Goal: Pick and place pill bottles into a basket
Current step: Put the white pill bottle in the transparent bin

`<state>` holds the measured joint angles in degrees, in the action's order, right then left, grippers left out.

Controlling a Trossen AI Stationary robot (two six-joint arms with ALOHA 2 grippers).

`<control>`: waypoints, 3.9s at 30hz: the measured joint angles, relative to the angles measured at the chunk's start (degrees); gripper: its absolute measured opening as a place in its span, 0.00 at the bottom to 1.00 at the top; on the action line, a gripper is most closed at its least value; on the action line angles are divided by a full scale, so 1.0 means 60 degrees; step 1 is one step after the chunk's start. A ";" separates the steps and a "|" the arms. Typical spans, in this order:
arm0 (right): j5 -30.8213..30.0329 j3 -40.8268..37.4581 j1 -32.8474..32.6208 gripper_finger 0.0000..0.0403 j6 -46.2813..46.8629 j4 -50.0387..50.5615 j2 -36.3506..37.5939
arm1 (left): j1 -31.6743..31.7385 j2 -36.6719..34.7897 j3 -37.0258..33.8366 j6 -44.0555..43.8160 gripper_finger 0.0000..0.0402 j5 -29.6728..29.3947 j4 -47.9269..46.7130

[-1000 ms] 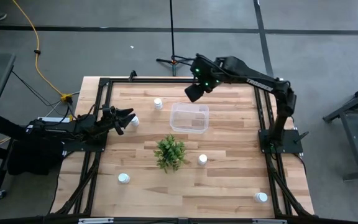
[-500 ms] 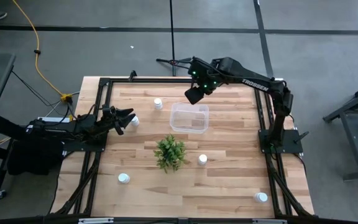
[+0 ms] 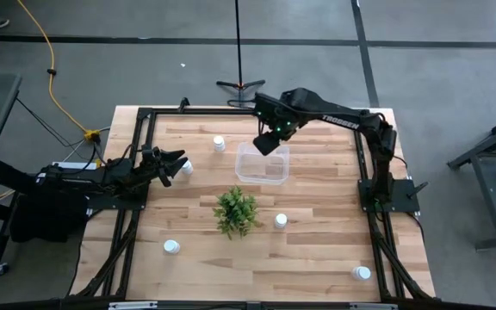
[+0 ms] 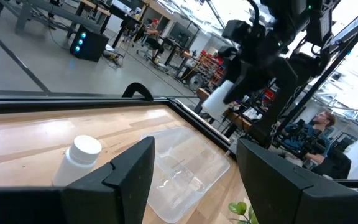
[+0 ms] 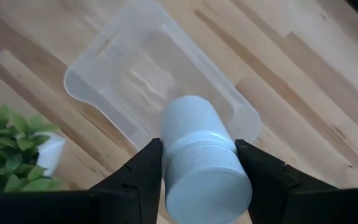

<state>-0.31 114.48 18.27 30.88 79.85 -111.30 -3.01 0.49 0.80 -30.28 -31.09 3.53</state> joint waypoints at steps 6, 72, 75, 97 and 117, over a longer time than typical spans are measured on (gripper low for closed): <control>-0.0143 0.0000 -0.0248 0.41 0.0075 0.0163 -0.0023 | -0.0001 0.0003 0.0000 0.0000 0.65 0.0000 -0.0004; -0.0461 -0.0069 -0.1054 0.41 -0.0195 0.0875 -0.1469 | 0.0000 0.0033 0.0000 0.0073 0.65 -0.0007 -0.0004; -0.0458 -0.0474 -0.1051 0.40 -0.0182 0.0692 -0.1465 | -0.0002 0.0033 0.0000 0.0073 0.65 -0.0007 -0.0004; 0.0099 -0.2244 -0.1302 0.42 0.0050 -0.0585 -0.1469 | 0.0000 0.0033 0.0000 0.0073 0.65 -0.0008 -0.0004; -0.0104 -0.2244 -0.1295 0.41 -0.0223 -0.1077 -0.1469 | 0.0000 0.0033 0.0000 0.0073 0.65 -0.0011 -0.0004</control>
<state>-0.93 101.01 10.50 29.54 73.38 -120.11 -3.01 0.69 0.80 -29.85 -31.16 3.51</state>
